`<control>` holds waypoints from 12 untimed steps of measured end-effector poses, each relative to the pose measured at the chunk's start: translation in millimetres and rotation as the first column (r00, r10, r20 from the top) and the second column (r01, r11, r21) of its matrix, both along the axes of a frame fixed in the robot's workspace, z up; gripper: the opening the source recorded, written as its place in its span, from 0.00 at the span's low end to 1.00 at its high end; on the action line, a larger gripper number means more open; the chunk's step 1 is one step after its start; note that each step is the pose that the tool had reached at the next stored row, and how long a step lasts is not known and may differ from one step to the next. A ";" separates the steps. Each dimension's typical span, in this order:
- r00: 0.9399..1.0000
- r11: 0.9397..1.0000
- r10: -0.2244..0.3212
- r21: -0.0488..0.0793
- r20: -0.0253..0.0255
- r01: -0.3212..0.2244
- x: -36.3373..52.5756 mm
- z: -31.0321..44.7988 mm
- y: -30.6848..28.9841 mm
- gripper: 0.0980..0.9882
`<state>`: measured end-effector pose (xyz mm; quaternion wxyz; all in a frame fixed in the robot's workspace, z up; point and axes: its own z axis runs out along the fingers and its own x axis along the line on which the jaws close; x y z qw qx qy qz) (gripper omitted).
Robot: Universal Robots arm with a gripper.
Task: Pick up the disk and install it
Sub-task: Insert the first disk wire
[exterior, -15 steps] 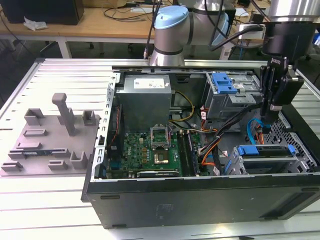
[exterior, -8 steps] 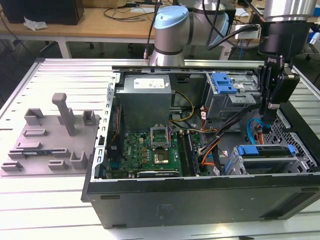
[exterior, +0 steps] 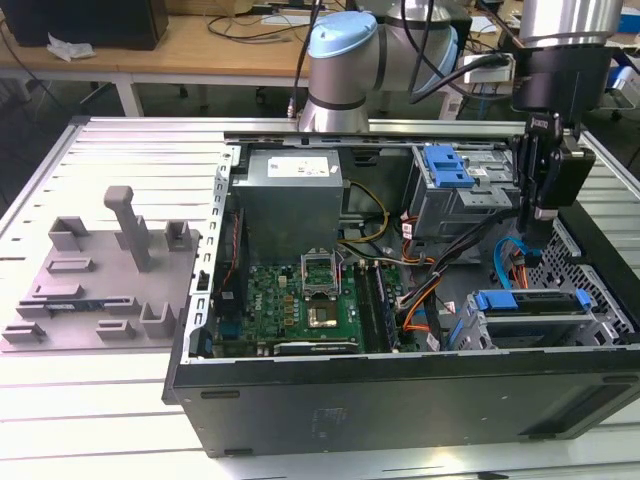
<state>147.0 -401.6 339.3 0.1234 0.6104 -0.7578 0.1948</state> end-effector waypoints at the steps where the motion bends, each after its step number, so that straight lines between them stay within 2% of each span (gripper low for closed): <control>1: 1.000 1.000 0.000 0.000 0.000 0.000 -0.1 -0.4 -0.1 0.28; 10: 1.000 1.000 -0.008 0.000 0.000 0.008 -0.1 -2.3 0.7 0.28; 11: 1.000 1.000 -0.008 0.000 0.000 0.008 -0.1 -2.4 0.8 0.26; 12: 1.000 1.000 -0.008 0.000 0.000 0.008 -0.1 -2.6 1.2 0.19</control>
